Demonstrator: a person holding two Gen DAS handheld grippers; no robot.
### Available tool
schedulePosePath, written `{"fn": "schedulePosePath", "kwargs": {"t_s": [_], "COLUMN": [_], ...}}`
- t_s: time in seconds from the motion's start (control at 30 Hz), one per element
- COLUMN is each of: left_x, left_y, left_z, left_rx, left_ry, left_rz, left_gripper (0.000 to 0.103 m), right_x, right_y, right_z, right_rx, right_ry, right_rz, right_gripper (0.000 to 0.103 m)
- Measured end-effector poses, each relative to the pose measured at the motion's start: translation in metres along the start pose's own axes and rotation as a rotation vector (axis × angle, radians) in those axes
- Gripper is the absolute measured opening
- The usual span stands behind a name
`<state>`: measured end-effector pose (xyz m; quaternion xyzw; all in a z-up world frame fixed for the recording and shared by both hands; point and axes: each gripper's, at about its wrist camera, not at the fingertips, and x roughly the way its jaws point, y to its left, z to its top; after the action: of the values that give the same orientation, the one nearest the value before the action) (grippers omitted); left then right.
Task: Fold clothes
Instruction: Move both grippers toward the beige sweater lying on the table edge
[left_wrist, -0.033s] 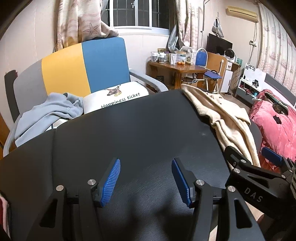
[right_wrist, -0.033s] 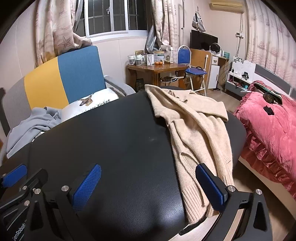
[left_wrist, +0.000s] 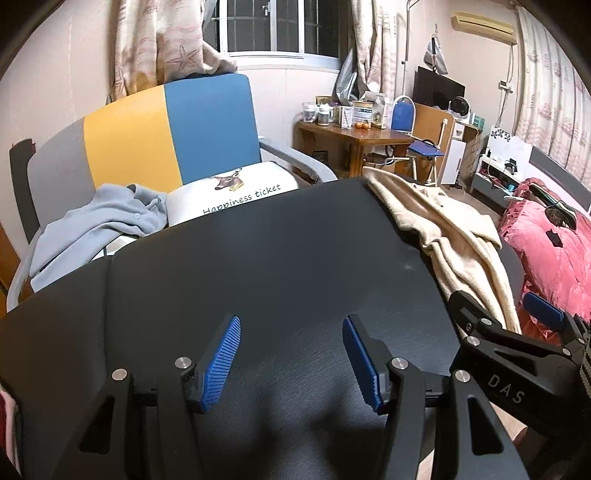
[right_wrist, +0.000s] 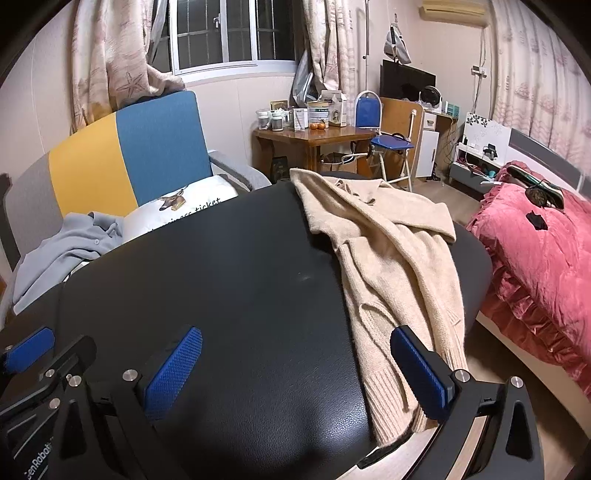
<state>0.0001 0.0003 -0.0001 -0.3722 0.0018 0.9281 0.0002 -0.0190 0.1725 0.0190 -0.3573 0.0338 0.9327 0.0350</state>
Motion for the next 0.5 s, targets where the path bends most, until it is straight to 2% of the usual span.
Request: {"fn": "schedulePosePath", "kwargs": {"t_s": [0.23, 0.5], "left_x": [0.006, 0.007], "left_y": [0.02, 0.005], "left_z": [-0.011, -0.01], "left_rx": [-0.042, -0.005], "left_ry": [0.004, 0.014], "left_rz": [-0.027, 0.038], "left_gripper": [0.059, 0.059], "right_x": [0.002, 0.005], "right_y": [0.006, 0.012], "right_z": [-0.004, -0.009], "right_rx": [-0.019, -0.035], "right_ry": [0.012, 0.027], "right_rz": [0.008, 0.017], "right_gripper": [0.103, 0.103]}}
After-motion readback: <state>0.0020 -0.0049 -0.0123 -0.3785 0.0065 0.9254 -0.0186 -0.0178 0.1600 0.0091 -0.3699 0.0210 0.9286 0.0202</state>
